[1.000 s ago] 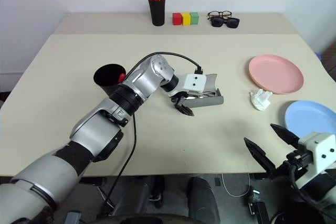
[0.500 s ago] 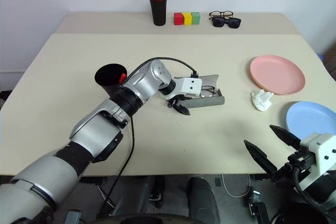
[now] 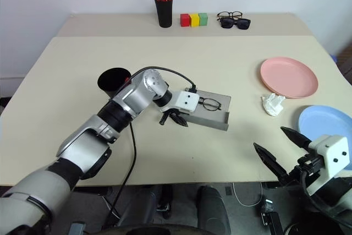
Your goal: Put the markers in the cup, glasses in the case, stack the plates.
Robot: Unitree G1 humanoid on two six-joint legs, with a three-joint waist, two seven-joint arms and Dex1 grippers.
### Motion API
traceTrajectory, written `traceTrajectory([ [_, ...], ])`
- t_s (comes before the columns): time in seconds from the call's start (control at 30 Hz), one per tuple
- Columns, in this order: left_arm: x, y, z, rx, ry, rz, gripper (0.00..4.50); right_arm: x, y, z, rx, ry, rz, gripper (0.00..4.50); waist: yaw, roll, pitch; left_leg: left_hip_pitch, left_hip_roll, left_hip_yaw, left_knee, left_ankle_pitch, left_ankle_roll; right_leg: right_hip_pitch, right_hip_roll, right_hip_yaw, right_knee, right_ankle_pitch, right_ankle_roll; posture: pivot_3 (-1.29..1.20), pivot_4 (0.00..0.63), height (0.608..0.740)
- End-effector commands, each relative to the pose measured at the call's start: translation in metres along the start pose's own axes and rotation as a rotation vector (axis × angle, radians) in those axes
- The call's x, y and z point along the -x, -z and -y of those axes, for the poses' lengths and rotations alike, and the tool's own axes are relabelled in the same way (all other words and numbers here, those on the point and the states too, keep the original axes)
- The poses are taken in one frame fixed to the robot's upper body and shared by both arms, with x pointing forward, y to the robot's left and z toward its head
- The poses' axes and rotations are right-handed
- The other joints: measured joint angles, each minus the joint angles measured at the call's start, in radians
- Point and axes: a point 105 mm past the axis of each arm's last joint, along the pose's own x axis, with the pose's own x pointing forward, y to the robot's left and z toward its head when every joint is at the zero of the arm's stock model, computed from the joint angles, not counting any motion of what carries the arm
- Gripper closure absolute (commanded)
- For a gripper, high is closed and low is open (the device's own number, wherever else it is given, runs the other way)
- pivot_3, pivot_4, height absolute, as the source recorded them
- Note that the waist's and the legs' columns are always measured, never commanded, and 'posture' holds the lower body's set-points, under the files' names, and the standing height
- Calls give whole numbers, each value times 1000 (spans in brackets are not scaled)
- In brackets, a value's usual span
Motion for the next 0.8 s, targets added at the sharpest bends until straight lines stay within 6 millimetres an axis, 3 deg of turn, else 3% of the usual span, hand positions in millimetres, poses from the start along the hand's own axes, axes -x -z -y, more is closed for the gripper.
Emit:
traceTrajectory([
  [0.03,8,-5,11,-13,18,10,3464,-1,-3,0,29,-6,8,0,0,0,0,0,0,0,0,0,-1,0,0,0,0,0,0,0,150,740],
  [0.2,10,-7,15,-6,-24,45,3464,-4,-2,3,32,-9,8,0,2,0,0,0,0,0,0,0,-1,0,0,0,0,0,0,0,150,740],
  [0.27,9,-10,14,-10,-39,64,3998,-6,-2,3,34,-15,12,0,2,0,0,0,0,0,0,0,-1,0,0,0,0,0,0,0,150,740],
  [0.5,9,-20,3,-29,-120,104,3998,-10,-2,3,42,-27,17,0,2,0,0,0,0,0,0,0,1,0,0,0,0,0,0,0,150,740],
  [0.77,13,-28,0,-39,-133,118,218,-12,-2,3,43,-31,18,0,2,0,0,0,0,0,0,0,1,0,0,0,0,0,0,0,150,740],
  [0.8,16,-31,-2,-42,-141,127,218,-12,-1,3,43,-32,17,0,2,0,0,0,0,0,0,0,1,0,0,0,0,0,0,0,150,740],
])
